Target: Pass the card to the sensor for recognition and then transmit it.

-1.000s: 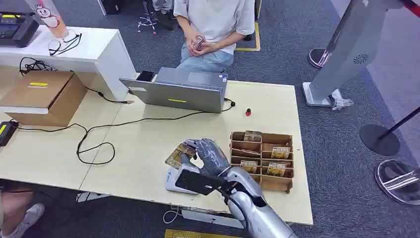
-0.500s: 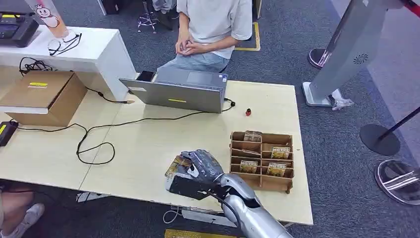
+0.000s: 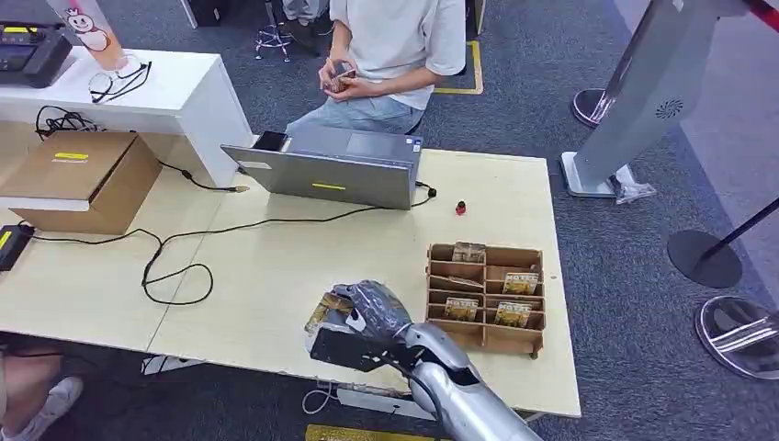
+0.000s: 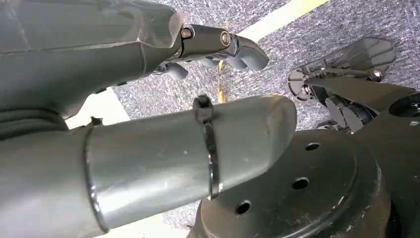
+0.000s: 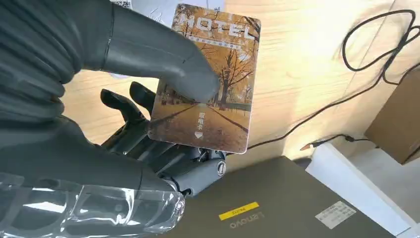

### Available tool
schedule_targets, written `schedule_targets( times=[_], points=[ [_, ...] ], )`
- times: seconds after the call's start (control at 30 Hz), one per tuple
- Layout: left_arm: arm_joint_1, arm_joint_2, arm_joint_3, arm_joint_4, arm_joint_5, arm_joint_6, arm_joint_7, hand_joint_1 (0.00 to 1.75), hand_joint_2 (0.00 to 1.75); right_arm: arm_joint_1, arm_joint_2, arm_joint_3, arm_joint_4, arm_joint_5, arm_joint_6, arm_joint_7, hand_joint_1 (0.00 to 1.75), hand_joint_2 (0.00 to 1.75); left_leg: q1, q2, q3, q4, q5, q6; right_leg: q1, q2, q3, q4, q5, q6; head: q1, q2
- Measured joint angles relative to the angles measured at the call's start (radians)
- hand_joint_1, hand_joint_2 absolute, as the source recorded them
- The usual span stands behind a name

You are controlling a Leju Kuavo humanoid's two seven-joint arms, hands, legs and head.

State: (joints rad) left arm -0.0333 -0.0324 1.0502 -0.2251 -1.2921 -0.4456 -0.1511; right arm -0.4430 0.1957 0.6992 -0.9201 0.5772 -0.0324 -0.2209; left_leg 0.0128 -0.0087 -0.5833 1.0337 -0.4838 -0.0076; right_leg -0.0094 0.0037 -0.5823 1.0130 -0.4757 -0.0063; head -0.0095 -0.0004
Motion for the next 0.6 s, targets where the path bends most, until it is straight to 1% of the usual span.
schedule_targets(
  times=[0.33, 0.6],
  points=[
    [0.001, 0.0, 0.0, 0.0, 0.003, 0.003, 0.0, 0.0, 0.0, 0.0, 0.006, 0.002, 0.004, 0.011, -0.001, 0.014, 1.75, 1.75, 0.0, 0.0, 0.0, 0.0, 0.0, 0.0, 0.0, 0.0, 0.0, 0.0, 0.0, 0.0, 0.0, 0.0],
    [0.002, -0.001, 0.0, 0.0, 0.003, 0.003, 0.001, 0.0, 0.0, -0.006, 0.014, 0.016, 0.018, 0.017, -0.005, 0.042, 1.75, 1.75, 0.0, 0.0, 0.0, 0.0, 0.0, 0.0, 0.0, 0.0, 0.0, 0.0, 0.0, 0.0, 0.0, 0.0]
  ],
)
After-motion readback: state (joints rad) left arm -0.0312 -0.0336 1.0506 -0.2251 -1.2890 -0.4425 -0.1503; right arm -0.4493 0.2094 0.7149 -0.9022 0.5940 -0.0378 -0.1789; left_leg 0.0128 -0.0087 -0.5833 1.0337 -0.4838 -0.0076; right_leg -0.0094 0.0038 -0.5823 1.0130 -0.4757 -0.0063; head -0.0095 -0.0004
